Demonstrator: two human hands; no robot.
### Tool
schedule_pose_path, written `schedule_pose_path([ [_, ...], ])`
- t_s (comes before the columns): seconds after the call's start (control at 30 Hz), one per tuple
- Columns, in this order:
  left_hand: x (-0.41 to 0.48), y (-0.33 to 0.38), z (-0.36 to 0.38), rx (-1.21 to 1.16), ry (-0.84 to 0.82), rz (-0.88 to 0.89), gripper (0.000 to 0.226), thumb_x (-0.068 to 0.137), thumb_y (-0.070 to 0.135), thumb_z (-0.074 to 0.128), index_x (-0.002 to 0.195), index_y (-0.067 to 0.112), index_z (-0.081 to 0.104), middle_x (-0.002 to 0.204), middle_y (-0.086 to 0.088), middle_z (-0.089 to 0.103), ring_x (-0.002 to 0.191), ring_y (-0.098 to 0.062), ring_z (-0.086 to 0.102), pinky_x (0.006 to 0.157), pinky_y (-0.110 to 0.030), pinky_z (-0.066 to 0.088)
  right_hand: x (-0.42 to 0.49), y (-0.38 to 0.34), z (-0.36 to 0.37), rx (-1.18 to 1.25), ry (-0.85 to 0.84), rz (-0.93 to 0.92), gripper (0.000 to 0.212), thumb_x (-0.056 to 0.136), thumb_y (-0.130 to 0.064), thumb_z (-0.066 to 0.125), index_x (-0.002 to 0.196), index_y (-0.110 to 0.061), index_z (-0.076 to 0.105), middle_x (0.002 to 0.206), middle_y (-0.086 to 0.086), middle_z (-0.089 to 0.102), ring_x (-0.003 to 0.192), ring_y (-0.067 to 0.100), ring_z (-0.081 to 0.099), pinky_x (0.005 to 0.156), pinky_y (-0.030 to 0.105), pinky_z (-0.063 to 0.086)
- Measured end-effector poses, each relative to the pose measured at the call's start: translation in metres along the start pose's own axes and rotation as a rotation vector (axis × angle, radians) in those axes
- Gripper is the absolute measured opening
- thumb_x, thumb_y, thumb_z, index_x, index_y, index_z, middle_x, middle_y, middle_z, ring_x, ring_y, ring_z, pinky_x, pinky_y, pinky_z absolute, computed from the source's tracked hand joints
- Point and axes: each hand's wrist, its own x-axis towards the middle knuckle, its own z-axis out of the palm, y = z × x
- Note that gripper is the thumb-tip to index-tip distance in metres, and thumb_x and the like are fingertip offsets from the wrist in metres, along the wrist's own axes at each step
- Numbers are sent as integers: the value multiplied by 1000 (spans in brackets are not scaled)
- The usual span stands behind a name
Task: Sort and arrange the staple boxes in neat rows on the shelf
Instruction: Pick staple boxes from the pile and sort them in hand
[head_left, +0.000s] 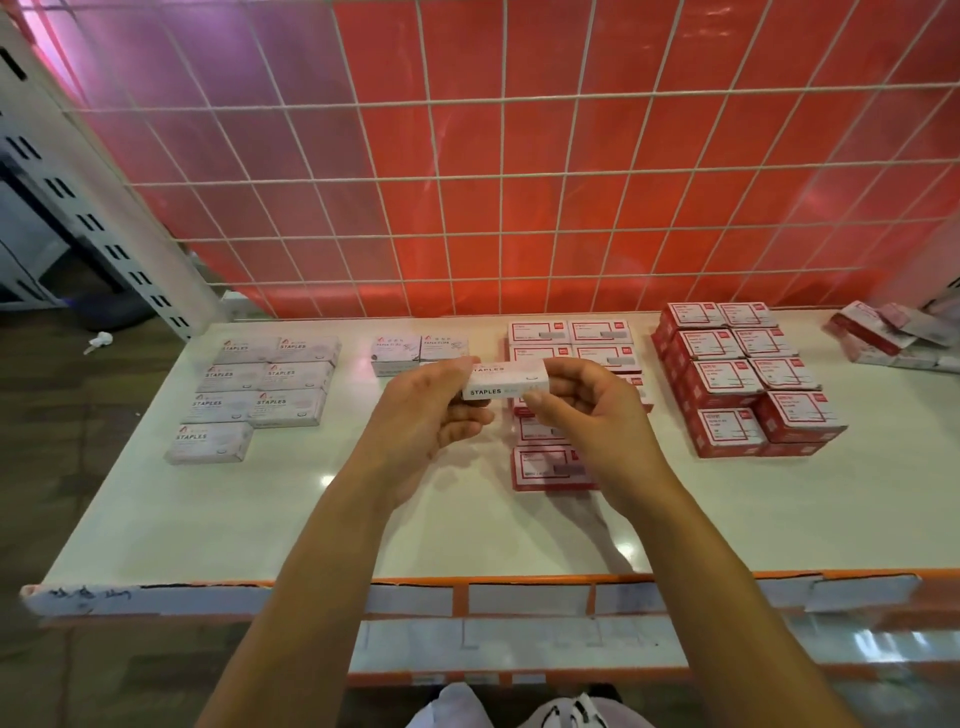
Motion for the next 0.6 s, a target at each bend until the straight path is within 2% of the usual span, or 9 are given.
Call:
schedule_pose_path([
  [0.1, -2, -5, -9, 83, -12, 34, 33, 88, 14, 64, 120, 19, 59, 83, 4, 72, 76, -12, 68, 67, -19, 53, -1, 0, 8, -22, 0, -15, 37, 82, -3, 69, 113, -19, 59, 99, -3, 70, 91, 7, 67, 78, 22, 55],
  [0.17, -4, -6, -17, 141, -18, 50, 41, 84, 5, 68, 118, 25, 58, 91, 3, 72, 77, -10, 69, 68, -18, 52, 0, 2, 13, -45, 3, -28, 40, 81, 1, 69, 116, -16, 59, 98, -2, 70, 89, 8, 67, 79, 25, 56],
  [0.27, -7, -7, -30, 215, -15, 46, 45, 79, 0, 72, 116, 23, 58, 98, 1, 71, 80, -9, 69, 68, -17, 53, -1, 5, 25, -99, -14, -16, 45, 80, 1, 69, 121, -15, 58, 100, -2, 70, 91, 10, 67, 81, 29, 56],
  [0.4, -8, -8, -53, 443, 25, 65, 40, 74, 11, 80, 103, 31, 62, 100, 7, 68, 81, -15, 70, 75, -28, 58, -5, 6, 43, -204, -56, -33, 45, 81, -2, 70, 119, -22, 57, 94, -9, 66, 89, 7, 64, 81, 24, 55],
  [0.47, -9, -9, -66, 561, 38, 75, 40, 72, 18, 82, 99, 38, 62, 100, 11, 67, 78, -14, 69, 76, -33, 59, -6, 6, 52, -245, -66, -36, 46, 81, -4, 70, 118, -25, 56, 91, -11, 64, 86, 6, 63, 78, 20, 55],
  [0.6, -15, -10, -86, 671, 47, 81, 43, 73, 22, 82, 106, 37, 60, 99, 10, 67, 74, -8, 68, 67, -20, 56, -7, 9, 71, -314, -101, -41, 44, 81, -4, 71, 116, -24, 54, 96, -6, 65, 88, 7, 63, 75, 17, 55],
])
